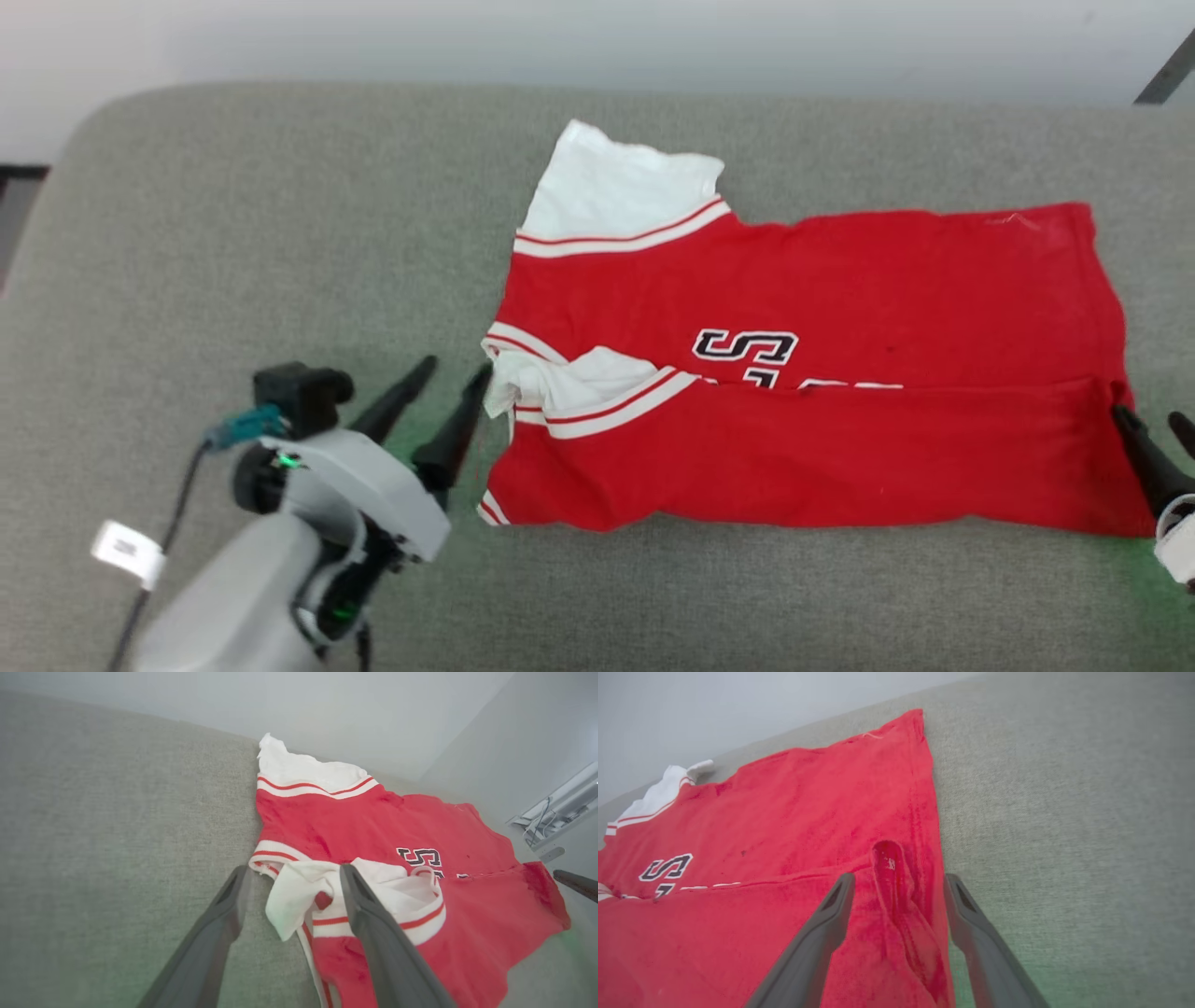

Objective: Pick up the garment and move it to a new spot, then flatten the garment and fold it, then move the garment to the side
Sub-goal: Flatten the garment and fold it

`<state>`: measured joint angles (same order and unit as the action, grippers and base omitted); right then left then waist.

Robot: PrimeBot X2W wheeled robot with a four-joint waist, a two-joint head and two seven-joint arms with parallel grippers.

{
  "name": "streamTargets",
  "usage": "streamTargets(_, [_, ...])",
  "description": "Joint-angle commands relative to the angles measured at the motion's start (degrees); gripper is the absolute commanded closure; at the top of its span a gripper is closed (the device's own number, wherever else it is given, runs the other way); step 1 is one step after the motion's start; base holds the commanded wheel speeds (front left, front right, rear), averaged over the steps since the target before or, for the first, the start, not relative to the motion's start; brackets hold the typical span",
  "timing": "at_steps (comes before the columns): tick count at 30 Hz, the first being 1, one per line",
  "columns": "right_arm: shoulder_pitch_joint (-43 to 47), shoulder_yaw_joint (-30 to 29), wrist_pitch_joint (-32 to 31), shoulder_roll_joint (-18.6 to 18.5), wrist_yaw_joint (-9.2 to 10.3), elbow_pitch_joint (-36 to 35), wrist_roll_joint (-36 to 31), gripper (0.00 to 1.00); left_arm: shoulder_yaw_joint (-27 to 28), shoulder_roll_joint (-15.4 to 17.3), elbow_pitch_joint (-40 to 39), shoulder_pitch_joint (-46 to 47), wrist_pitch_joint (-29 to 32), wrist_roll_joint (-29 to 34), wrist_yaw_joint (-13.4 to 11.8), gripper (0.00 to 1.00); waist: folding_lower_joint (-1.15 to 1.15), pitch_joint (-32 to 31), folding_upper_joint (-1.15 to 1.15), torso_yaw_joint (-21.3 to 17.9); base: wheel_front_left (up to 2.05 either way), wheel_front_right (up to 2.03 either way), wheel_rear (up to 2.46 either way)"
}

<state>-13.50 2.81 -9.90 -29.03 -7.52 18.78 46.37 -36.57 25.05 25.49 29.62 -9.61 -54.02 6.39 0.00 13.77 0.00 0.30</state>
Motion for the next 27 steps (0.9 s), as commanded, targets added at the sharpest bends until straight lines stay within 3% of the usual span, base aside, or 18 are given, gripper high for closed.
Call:
streamTargets(1, [0.9,-0.7,0.7,0.2,0.06,-0.3,-0.1,0.00,0.3,1.8,-2.2,-0.1,2.0,-0.2,-1.0,0.00,0.00,-3.4,0.00,0.0,0.00,0.00,0.00])
streamTargets(4, [1.5,-1.7,1.3,0.8,0.06,-1.3,-0.4,0.00,-0.8,5.8,-7.1,0.2,10.3,-1.0,-3.5,0.00,0.00,-4.9,0.00,-0.1,0.00,0.00,0.00])
streamTargets(8, [2.4,-2.6,0.6,1.9,0.06,-2.8,-1.2,0.00,-3.3,10.6,-14.1,1.9,27.4,-3.8,-7.7,0.00,0.00,-5.8,0.00,-0.2,0.00,0.00,0.00])
streamTargets(12, [2.9,-3.3,-0.1,3.0,0.06,-4.1,-2.0,0.00,-6.2,13.1,-20.7,3.8,44.3,-8.4,-11.7,0.00,0.00,-5.8,0.00,-0.7,0.00,0.00,0.00])
streamTargets(14, [3.0,-3.4,-0.4,3.3,0.06,-4.4,-2.1,0.00,-6.7,13.3,-22.0,4.1,47.5,-9.7,-12.7,0.00,0.00,-5.6,0.00,-0.9,0.00,0.00,0.00])
streamTargets(15, [3.2,-3.5,-0.6,3.8,0.06,-4.7,-2.2,0.00,-6.9,13.2,-23.7,4.7,51.8,-12.1,-14.3,0.00,0.00,-5.0,0.00,-1.6,0.00,0.00,0.00])
streamTargets(21, [2.6,-4.0,-1.1,4.5,0.06,-5.7,-2.5,0.00,-7.0,12.9,-22.2,5.7,54.6,-12.8,-16.3,0.00,0.00,-2.7,0.00,-3.9,0.00,0.00,0.00])
streamTargets(27, [1.6,-4.3,-1.4,5.1,0.05,-6.8,-2.5,0.00,-5.6,11.3,-12.4,4.8,53.3,-15.9,-13.8,0.00,0.00,0.3,0.00,-7.2,0.00,0.00,0.00])
